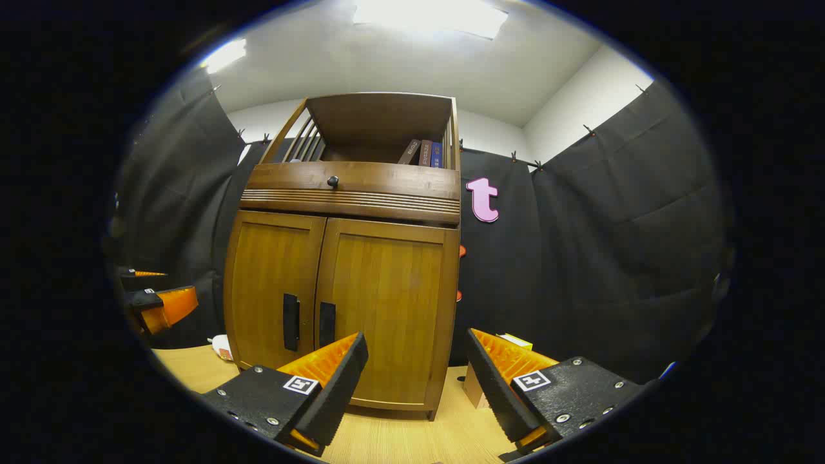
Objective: Open the right door of the double-door shoe cabinet with the right hand, and open the left door with the left hand.
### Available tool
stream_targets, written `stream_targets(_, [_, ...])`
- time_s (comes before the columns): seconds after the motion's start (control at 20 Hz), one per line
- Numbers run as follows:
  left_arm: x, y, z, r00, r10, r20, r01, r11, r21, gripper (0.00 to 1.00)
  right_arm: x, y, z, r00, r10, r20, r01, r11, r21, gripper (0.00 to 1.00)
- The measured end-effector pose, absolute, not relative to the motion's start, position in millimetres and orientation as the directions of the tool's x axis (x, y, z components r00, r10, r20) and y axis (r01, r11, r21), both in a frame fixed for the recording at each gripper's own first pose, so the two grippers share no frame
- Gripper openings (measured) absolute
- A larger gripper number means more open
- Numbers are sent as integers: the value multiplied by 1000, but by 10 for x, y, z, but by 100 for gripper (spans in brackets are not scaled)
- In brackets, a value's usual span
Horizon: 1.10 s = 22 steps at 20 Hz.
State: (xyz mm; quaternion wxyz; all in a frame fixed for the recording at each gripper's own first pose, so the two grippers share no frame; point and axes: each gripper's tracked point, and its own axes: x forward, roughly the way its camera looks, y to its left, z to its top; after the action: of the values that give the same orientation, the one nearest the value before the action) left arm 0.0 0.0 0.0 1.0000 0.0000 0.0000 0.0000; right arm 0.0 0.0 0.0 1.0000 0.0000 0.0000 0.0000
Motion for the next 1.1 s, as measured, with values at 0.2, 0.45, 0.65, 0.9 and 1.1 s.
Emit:
stream_targets(0.2, [18, 42, 39, 1000, 9, 16, -9, 1000, -2, 94, 7, 55, -77, 1000, 7, -27, -7, 1000, 23, 91])
stream_targets(0.45, [11, 51, 0, 1000, 12, 6, -12, 1000, -14, 94, 38, 57, -101, 999, 4, -40, -2, 999, 32, 94])
stream_targets(0.65, [0, 76, -6, 1000, 19, 5, -19, 1000, -14, 94, 23, 55, -119, 999, 3, -46, -1, 999, 35, 94])
stream_targets(0.9, [9, 75, 21, 1000, 21, 13, -21, 1000, -4, 94, 10, 23, -117, 999, -4, -47, 6, 999, 45, 94])
stream_targets(1.1, [10, 62, 22, 1000, 16, 8, -16, 1000, -3, 96, -19, 12, -175, 998, -10, -61, 13, 999, 43, 94])
